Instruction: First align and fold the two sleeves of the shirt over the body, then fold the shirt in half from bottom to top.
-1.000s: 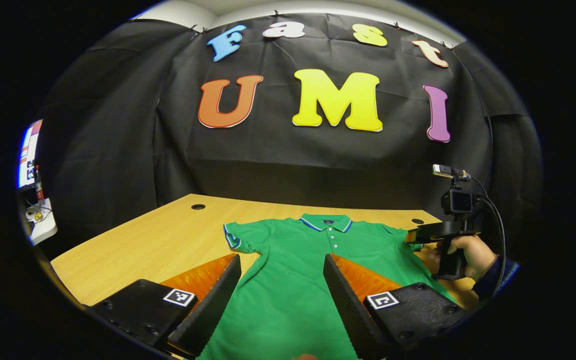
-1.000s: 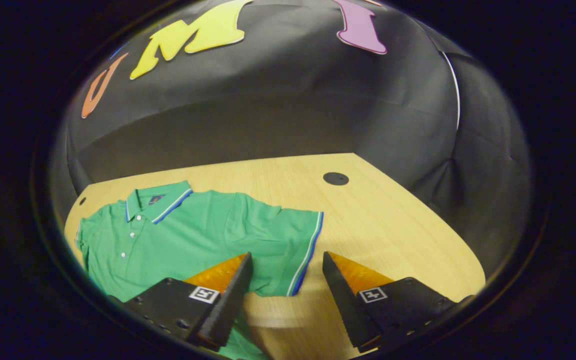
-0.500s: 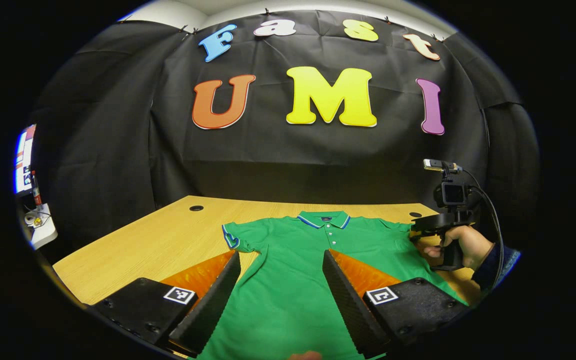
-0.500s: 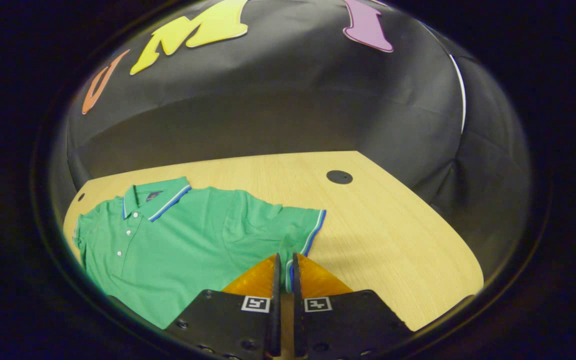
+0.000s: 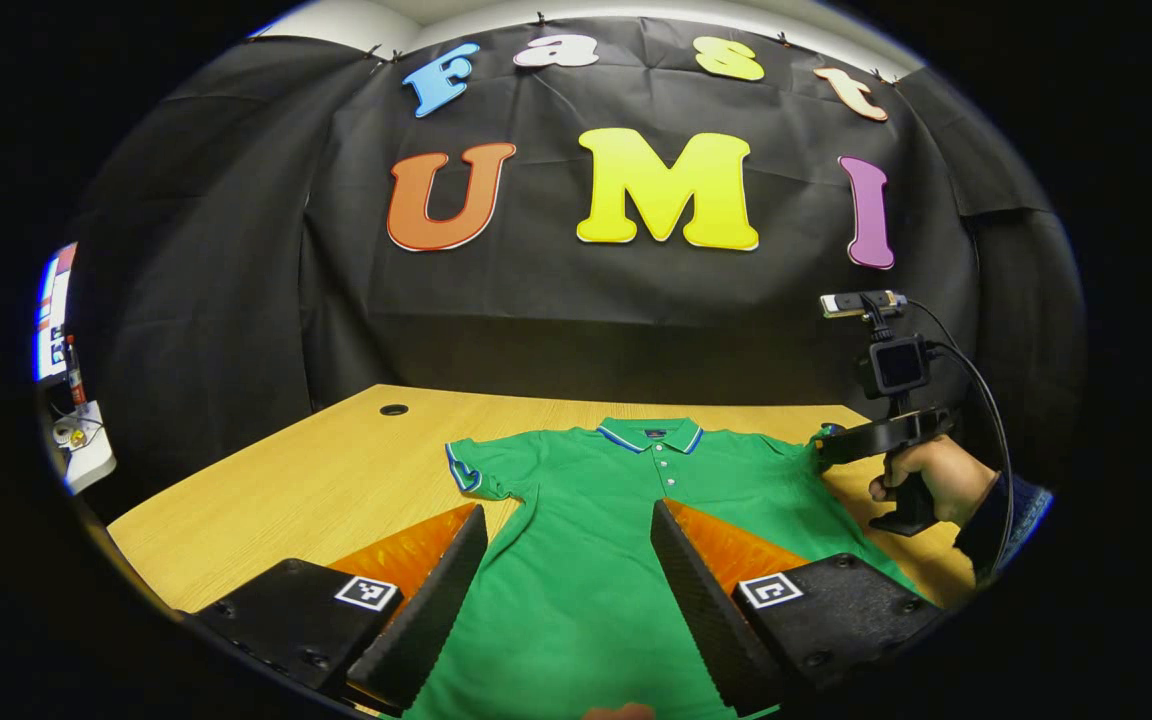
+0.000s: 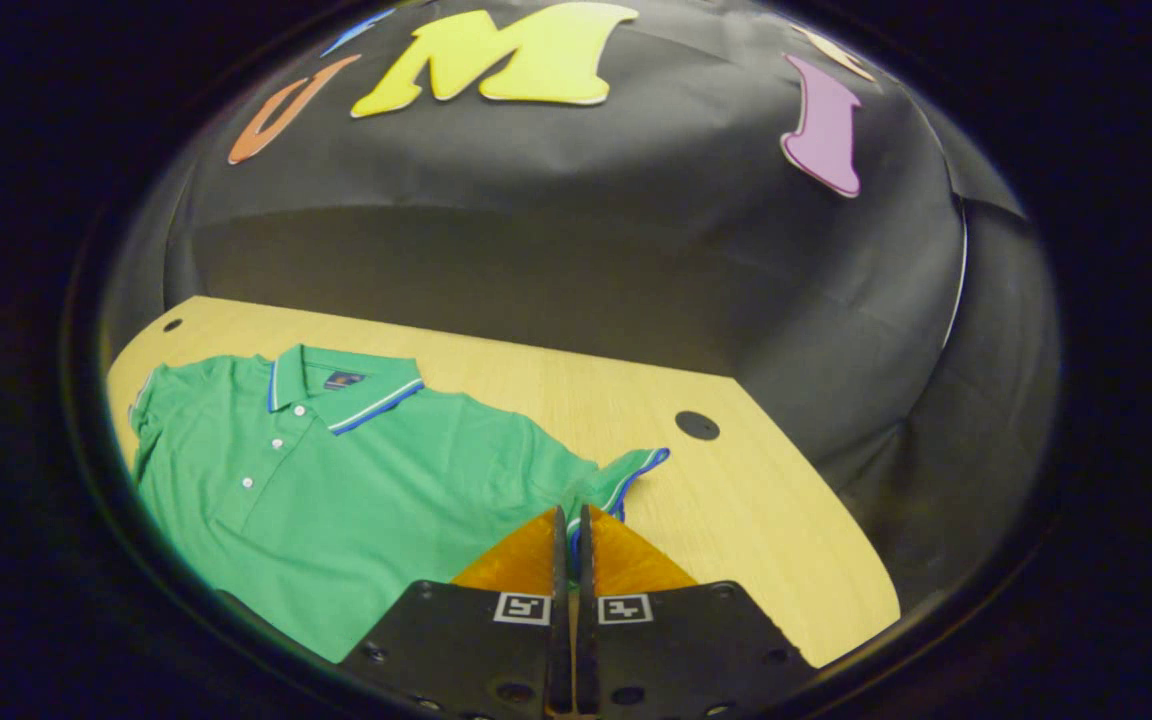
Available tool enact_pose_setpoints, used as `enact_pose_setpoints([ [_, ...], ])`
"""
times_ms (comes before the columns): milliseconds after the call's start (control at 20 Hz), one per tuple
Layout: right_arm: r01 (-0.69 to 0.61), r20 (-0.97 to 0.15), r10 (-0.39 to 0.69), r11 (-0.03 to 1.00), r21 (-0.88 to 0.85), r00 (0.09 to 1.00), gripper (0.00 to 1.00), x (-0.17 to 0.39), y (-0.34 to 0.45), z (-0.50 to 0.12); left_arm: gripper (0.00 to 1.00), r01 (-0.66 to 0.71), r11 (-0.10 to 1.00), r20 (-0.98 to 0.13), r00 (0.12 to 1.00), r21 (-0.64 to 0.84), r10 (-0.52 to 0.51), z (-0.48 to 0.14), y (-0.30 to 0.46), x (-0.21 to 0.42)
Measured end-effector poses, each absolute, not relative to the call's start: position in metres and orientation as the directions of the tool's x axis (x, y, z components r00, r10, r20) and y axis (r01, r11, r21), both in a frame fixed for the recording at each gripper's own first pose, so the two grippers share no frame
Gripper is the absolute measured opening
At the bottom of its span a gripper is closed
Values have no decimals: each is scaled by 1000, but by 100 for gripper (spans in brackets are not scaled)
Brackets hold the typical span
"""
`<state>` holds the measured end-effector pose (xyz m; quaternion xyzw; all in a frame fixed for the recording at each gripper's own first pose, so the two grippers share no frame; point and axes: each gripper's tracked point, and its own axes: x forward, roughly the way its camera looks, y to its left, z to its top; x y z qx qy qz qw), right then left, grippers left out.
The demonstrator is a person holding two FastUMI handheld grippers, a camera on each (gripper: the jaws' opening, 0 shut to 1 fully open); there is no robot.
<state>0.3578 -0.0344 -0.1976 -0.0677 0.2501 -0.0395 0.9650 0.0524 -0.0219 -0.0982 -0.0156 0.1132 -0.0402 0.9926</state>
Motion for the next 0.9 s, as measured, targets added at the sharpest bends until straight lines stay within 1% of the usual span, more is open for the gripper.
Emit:
enact_pose_setpoints([
  [150, -24, -429, -77, 974, -226, 900, 3, 356, -9, -182, 100, 73, 996, -230, 970, -45, -81, -99, -20, 53],
  [300, -79, -357, -37, 949, -305, 933, 2, 353, 29, -167, 100, 72, 996, -234, 969, -53, -83, -100, -20, 53],
  [350, -92, -334, -19, 945, -315, 942, 2, 352, 41, -161, 100, 73, 996, -234, 969, -54, -83, -100, -20, 53],
  [400, -128, -327, 27, 948, -292, 945, 3, 345, 58, -155, 100, 69, 996, -234, 969, -53, -80, -100, -19, 53],
  [450, -152, -326, 61, 953, -262, 943, 22, 343, 72, -159, 100, 65, 997, -235, 969, -49, -75, -101, -17, 54],
  [500, -168, -326, 85, 957, -235, 942, 26, 340, 82, -156, 100, 62, 997, -233, 970, -45, -71, -101, -15, 56],
  [650, -175, -308, 123, 974, -146, 943, 98, 325, 90, -140, 100, 27, 999, -235, 972, -28, -33, -102, -1, 60],
  [800, -158, -275, 133, 985, -69, 952, 97, 299, 85, -119, 100, -11, 1000, -242, 970, -26, 5, -101, 17, 67],
  [900, -134, -266, 119, 990, -40, 956, 95, 277, 73, -112, 100, -26, 999, -222, 975, -23, 20, -95, 28, 74],
])
